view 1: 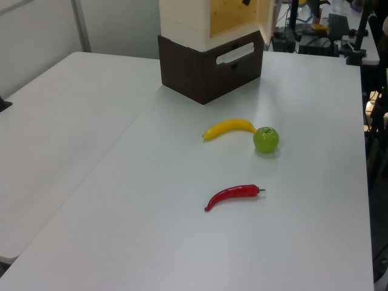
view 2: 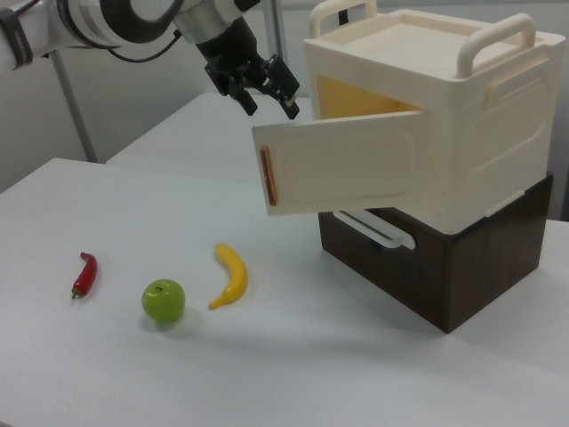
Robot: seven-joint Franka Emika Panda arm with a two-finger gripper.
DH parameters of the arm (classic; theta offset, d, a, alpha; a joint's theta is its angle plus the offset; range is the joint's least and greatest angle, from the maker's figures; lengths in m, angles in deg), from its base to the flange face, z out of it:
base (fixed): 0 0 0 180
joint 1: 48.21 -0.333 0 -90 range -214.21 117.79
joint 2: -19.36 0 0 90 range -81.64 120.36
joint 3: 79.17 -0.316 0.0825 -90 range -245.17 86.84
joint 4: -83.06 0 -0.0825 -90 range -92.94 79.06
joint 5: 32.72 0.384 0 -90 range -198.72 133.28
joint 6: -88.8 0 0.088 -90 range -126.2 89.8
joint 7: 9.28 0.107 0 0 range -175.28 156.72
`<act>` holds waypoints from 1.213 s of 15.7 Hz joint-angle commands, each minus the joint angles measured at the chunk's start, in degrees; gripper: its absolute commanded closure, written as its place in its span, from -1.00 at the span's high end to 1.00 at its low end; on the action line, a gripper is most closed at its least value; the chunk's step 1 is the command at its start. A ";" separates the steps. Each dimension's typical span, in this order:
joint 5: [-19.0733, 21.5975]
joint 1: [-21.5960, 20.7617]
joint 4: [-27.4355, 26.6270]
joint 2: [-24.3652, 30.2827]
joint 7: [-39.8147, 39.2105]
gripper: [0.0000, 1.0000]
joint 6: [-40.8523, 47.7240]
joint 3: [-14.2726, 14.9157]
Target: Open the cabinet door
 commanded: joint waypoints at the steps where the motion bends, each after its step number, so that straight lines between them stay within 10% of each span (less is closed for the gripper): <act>1: 1.52 -0.69 -1.32 1.58 -2.41 1.00 1.92 0.47; 11: 1.70 -3.77 -10.53 4.21 3.29 1.00 10.45 -8.05; 19: 3.19 -9.22 -17.75 7.29 4.79 1.00 14.40 -5.77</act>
